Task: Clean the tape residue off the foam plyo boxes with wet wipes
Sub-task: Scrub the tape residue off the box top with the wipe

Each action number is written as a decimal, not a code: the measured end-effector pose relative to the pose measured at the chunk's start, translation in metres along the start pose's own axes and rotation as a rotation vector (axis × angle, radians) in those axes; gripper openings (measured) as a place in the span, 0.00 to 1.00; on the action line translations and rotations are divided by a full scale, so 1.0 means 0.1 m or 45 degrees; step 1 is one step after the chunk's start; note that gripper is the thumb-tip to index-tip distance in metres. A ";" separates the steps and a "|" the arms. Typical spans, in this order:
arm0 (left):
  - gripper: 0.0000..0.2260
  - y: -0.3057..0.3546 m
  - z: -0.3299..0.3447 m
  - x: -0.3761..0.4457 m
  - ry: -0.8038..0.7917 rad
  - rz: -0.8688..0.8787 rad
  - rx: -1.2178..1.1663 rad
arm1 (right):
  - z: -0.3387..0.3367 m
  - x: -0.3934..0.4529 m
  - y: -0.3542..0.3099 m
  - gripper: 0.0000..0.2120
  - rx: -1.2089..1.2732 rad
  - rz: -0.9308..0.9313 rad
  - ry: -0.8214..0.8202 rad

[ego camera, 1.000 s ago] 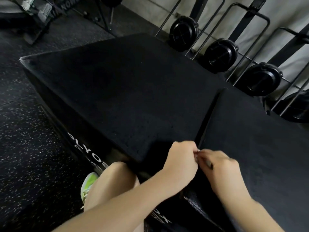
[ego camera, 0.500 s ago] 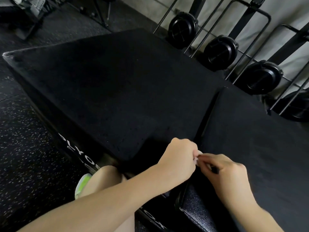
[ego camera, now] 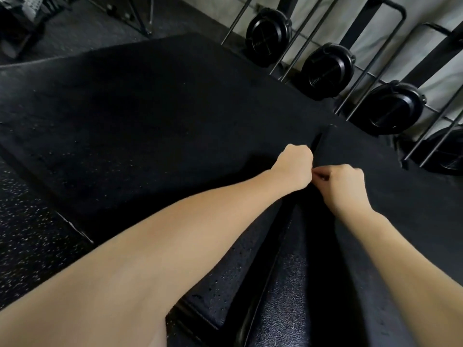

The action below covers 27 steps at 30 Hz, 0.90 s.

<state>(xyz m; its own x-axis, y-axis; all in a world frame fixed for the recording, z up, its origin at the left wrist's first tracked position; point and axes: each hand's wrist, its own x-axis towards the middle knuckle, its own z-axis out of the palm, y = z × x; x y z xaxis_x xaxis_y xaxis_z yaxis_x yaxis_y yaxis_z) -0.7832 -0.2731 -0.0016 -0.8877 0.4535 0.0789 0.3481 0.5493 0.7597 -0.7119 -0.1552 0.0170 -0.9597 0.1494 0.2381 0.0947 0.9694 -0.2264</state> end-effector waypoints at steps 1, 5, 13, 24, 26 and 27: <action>0.03 0.01 -0.03 0.00 -0.035 -0.001 0.024 | 0.00 0.00 0.00 0.08 0.022 0.010 -0.008; 0.08 0.01 -0.17 -0.24 -0.141 0.006 0.037 | -0.08 -0.23 -0.10 0.06 0.059 -0.003 -0.012; 0.03 -0.08 -0.33 -0.90 -0.192 -0.096 -0.163 | -0.14 -0.81 -0.31 0.04 0.188 -0.138 0.024; 0.06 0.06 0.02 0.39 -0.011 -0.028 -0.062 | 0.05 0.31 0.22 0.09 -0.035 -0.140 0.061; 0.08 0.12 0.02 0.59 -0.047 -0.022 0.005 | 0.11 0.50 0.32 0.11 -0.087 -0.095 0.021; 0.10 0.14 0.03 0.65 -0.062 -0.012 0.030 | 0.12 0.56 0.34 0.11 -0.080 -0.056 0.000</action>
<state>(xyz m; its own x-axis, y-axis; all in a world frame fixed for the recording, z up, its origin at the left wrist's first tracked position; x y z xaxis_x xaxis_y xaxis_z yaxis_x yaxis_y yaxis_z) -0.8350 -0.2340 0.0123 -0.8757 0.4813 0.0398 0.3470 0.5698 0.7449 -0.7655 -0.1160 0.0115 -0.9632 0.1062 0.2469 0.0687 0.9854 -0.1557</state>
